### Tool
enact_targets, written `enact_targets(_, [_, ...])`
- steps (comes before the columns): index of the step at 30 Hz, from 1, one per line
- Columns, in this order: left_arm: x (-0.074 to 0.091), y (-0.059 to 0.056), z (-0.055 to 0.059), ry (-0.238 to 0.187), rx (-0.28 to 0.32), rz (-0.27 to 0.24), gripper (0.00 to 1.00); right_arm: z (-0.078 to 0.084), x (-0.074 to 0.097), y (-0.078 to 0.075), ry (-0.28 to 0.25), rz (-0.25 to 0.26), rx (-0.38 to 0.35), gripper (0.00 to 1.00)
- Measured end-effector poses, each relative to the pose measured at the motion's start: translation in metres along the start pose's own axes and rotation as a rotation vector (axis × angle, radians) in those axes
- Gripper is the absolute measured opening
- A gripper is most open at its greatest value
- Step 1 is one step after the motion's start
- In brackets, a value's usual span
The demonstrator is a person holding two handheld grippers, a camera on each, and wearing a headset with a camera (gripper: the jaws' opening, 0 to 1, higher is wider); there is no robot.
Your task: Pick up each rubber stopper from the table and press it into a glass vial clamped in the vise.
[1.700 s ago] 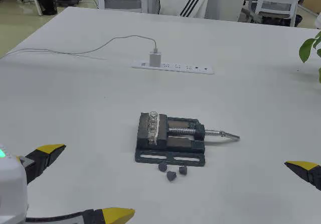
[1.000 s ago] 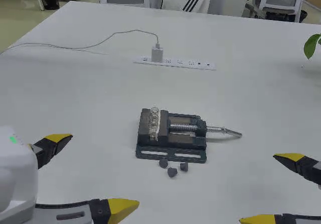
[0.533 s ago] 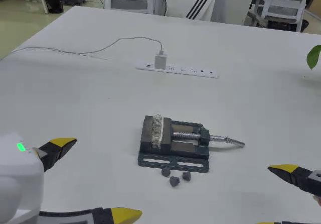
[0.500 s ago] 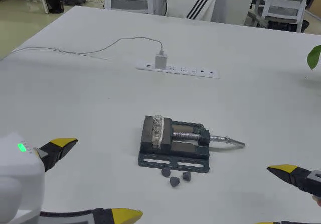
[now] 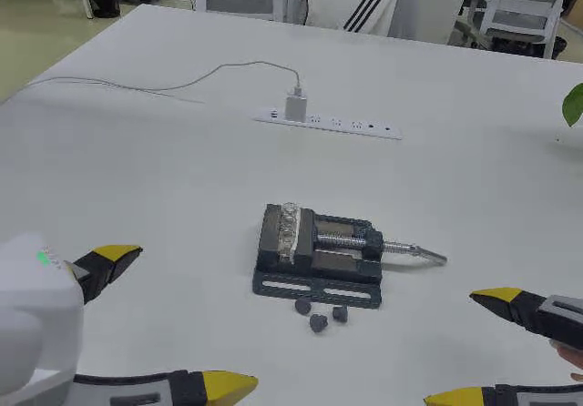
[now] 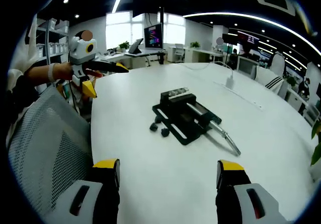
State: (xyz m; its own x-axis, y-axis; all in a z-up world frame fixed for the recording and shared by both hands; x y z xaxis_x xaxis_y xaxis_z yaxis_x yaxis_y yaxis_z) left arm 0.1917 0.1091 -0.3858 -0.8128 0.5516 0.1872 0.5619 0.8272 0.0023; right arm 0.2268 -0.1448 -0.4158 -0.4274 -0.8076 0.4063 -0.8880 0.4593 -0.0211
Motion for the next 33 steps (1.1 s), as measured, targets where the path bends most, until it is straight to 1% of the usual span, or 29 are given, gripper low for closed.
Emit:
enact_targets(5, [-0.001, -0.001, 0.004, 0.015, 0.003, 0.008, 0.99, -0.005, -0.007, 0.001, 0.004, -0.026, 0.023, 0.76])
enact_targets(9, [-0.001, -0.002, 0.004, 0.016, 0.000, 0.015, 0.99, -0.009, -0.013, -0.002, 0.001, -0.044, 0.035, 0.74])
enact_targets(10, [-0.002, -0.002, 0.005, 0.018, -0.004, 0.018, 0.99, -0.009, -0.015, -0.001, 0.002, -0.055, 0.039, 0.73])
enact_targets(16, [-0.006, -0.006, 0.005, 0.022, -0.005, 0.034, 0.99, -0.010, -0.027, 0.000, 0.020, -0.098, 0.066, 0.70])
enact_targets(24, [-0.010, -0.012, 0.009, 0.039, -0.014, 0.056, 0.99, -0.014, -0.045, -0.001, 0.051, -0.165, 0.140, 0.66])
enact_targets(29, [-0.010, -0.013, 0.008, 0.035, -0.009, 0.052, 0.99, -0.015, -0.058, -0.002, 0.068, -0.202, 0.183, 0.62])
enact_targets(33, [-0.008, -0.012, 0.010, 0.040, -0.008, 0.049, 0.99, -0.015, -0.069, -0.001, 0.080, -0.237, 0.211, 0.58])
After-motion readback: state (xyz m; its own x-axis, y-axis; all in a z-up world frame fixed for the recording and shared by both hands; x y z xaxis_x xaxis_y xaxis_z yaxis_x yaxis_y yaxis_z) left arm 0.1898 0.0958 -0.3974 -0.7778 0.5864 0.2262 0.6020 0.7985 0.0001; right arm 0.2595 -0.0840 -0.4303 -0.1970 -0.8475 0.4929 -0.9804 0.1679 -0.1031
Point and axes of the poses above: the centre of the closed fingertips' face, and the gripper's own axes: x roughly backward along the fingers, y roughly to its left, z roughly out of its underside, the point moved 3 cm from there along x, roughly backward along the fingers, and after that the axes turned 14 degrees about -y, right-handed, at the moved point
